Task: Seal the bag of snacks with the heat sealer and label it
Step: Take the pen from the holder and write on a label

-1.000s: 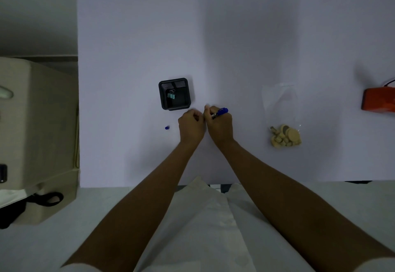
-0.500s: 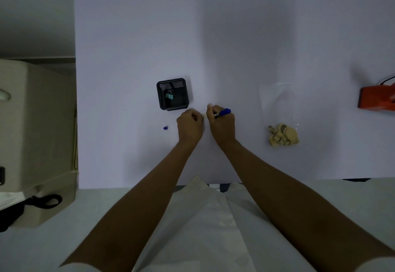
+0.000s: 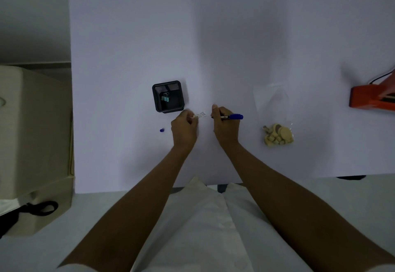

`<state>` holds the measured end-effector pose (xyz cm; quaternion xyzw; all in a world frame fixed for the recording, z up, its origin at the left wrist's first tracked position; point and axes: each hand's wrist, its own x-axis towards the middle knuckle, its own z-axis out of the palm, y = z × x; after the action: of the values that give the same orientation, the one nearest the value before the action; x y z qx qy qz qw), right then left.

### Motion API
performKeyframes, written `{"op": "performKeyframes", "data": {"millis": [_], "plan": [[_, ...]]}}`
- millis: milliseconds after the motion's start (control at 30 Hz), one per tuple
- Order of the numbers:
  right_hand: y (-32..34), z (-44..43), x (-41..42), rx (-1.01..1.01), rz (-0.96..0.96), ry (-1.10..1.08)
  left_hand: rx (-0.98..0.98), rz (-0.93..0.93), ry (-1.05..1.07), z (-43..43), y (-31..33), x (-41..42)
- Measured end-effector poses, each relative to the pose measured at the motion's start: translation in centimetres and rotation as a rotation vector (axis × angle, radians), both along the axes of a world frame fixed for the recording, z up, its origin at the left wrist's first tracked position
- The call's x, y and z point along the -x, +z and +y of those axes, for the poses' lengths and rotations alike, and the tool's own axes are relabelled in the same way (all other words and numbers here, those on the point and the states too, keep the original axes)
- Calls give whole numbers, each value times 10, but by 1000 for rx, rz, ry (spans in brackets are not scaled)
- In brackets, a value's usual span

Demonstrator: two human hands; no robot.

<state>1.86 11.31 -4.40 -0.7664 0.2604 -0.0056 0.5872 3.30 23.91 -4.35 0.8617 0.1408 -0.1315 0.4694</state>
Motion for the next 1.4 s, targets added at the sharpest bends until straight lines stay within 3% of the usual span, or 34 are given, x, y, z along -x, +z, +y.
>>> {"op": "performKeyframes", "data": {"millis": [200,433,667,833,933,1200,1400], "plan": [[4,-5,6,70,62,41,-72,-22,-40,4,6,0],[12,-1,9,55,95,88,-290,-70,-293,13,5,-2],[19,5,12,57,88,107,-346,-128,-372,21,11,4],[22,8,15,73,79,192,-286,-165,-314,31,22,15],[28,12,16,-19,104,208,-338,-231,-266,50,24,26],[36,32,20,-241,162,152,-326,-51,-106,92,23,28],[46,45,16,-262,167,205,-187,-68,-97,96,23,25]]}}
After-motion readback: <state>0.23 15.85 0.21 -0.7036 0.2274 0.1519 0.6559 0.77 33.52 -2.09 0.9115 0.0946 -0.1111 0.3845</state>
